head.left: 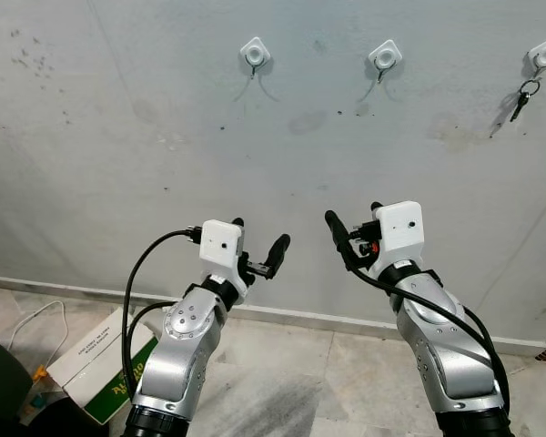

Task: Hang keys on a hook

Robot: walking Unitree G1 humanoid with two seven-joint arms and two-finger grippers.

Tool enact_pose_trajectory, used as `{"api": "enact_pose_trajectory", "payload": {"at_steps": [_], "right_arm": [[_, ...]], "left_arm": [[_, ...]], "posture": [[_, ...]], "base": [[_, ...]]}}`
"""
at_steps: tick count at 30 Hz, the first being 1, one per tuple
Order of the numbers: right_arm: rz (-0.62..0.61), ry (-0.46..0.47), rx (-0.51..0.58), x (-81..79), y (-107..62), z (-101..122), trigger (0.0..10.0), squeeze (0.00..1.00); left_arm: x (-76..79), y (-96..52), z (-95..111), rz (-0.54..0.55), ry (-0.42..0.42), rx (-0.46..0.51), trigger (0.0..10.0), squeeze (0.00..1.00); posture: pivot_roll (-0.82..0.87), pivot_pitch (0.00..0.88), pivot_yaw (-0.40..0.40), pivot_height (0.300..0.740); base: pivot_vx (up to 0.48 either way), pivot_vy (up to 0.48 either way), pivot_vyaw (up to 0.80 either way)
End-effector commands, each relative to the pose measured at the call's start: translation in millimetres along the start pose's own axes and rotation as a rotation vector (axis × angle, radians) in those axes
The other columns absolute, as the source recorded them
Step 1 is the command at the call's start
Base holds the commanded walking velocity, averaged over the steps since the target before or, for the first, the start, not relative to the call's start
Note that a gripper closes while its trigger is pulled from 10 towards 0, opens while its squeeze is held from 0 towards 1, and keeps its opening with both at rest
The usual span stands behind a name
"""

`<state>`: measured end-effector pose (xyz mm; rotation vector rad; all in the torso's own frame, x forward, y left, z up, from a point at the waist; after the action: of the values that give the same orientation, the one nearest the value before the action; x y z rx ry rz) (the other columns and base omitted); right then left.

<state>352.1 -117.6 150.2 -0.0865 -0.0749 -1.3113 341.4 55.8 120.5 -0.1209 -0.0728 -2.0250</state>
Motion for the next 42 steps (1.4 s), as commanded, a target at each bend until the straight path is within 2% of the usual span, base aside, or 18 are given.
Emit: {"api": "enact_pose_trajectory", "payload": {"at_steps": [1,7,12,21,30,42], "right_arm": [[0.005,-0.001,0.008,-2.2,0.9,2,10.0,0.0],[0.009,-0.009,0.006,-2.3,0.4,1,10.0,0.0],[0.005,-0.021,-0.005,3.7,-2.6,-3,10.0,0.0],[-0.006,-0.019,0.003,3.0,-0.7,-1,10.0,0.0],[-0.036,-0.024,0.014,13.3,-2.7,1,10.0,0.0],[-0.04,-0.032,0.005,13.9,-4.9,0,10.0,0.0]], "left_arm": [[-1.8,0.5,0,0.003,0.01,-0.005,10.0,0.0],[-1.9,0.5,0,0.002,0.013,-0.004,10.0,0.0],[-2.3,0.9,1,0.001,0.022,-0.002,10.0,0.0],[0.3,1.9,2,-0.008,0.023,0.001,10.0,0.0],[0.1,2.2,2,-0.011,0.026,0.0,10.0,0.0],[3.4,2.0,0,-0.016,0.017,-0.003,10.0,0.0]], "posture": [[-0.07,0.0,0.097,0.74],[-0.07,0.0,0.098,0.74],[-0.07,0.0,0.1,0.74],[-0.07,0.0,0.102,0.74],[-0.08,0.0,0.104,0.74],[-0.08,0.0,0.097,0.74]], "base": [[0.0,0.0,0.0],[0.0,0.0,0.0],[0.0,0.0,0.0],[-0.247,0.0,0.0],[-0.262,0.0,0.0],[-0.287,0.0,0.0]]}}
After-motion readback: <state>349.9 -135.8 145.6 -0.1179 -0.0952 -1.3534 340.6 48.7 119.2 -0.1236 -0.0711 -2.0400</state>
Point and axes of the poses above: a point about 5 cm out from each wrist's last joint towards the gripper, its own y axis pointing out of the wrist towards the gripper, its own z axis along the axis of the wrist's last joint, x = y × z, the point moved 6 cm from there along y, pointing out of the wrist towards the gripper
